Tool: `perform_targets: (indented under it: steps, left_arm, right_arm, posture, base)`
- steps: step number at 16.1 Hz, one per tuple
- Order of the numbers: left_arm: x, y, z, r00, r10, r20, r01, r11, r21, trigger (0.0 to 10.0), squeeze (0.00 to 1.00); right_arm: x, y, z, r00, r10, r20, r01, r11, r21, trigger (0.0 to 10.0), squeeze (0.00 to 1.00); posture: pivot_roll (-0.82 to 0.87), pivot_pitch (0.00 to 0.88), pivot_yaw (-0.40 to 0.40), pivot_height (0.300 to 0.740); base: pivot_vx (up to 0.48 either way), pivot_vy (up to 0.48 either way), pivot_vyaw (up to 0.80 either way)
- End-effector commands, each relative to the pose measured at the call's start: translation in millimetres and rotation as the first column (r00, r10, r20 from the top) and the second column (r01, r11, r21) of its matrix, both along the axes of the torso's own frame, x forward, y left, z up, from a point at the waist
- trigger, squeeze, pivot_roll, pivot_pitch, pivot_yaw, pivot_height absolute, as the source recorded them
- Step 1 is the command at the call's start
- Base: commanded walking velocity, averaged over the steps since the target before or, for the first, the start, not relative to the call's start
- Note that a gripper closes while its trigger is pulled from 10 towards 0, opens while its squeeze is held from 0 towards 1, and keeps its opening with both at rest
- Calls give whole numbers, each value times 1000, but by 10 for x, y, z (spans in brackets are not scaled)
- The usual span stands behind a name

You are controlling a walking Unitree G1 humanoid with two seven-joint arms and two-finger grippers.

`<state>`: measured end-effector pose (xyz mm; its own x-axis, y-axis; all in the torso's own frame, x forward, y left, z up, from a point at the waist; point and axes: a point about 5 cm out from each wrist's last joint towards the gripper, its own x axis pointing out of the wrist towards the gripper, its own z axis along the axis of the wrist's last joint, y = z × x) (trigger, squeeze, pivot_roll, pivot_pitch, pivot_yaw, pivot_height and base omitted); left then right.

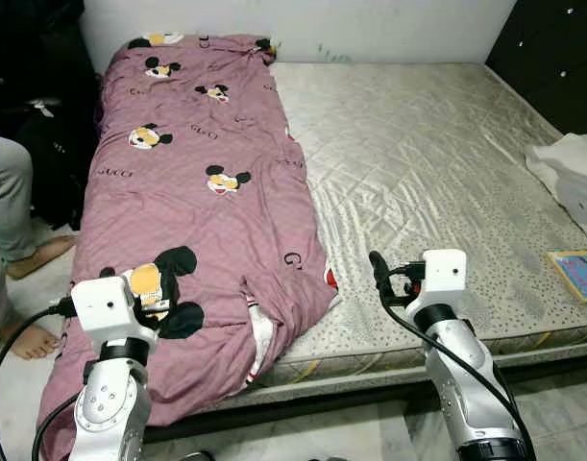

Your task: Clean up the room

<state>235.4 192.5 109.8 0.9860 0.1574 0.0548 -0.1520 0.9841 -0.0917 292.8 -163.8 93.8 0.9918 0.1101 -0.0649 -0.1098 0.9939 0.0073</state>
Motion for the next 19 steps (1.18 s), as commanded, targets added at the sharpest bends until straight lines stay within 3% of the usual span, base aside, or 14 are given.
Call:
perform_targets:
  steps: [1, 5, 19]
  left_arm:
    - [-16, -12, -5, 1000, 1, -11, -1, 1000, 1, 10000, 0]
    - [3, -26, 1, 1000, 9, -10, -9, 1000, -5, 10000, 0]
    - [48, -73, 41, 1000, -6, 13, 6, 1000, -10, 10000, 0]
  right_arm:
    - [-25, -29, 1, 1000, -4, -6, 4, 1000, -10, 10000, 0]
    - [-4, -25, 5, 1000, 12, -14, -12, 1000, -16, 10000, 0]
    - [137, -37, 53, 999, 35, 0, -35, 998, -53, 10000, 0]
  posture:
    - [-7, 134, -73, 675]
    - [-9, 141, -81, 634]
    - [-8, 148, -94, 634]
  base:
    - [0, 0, 0]
    - [0, 0, 0]
    - [20, 0, 0]
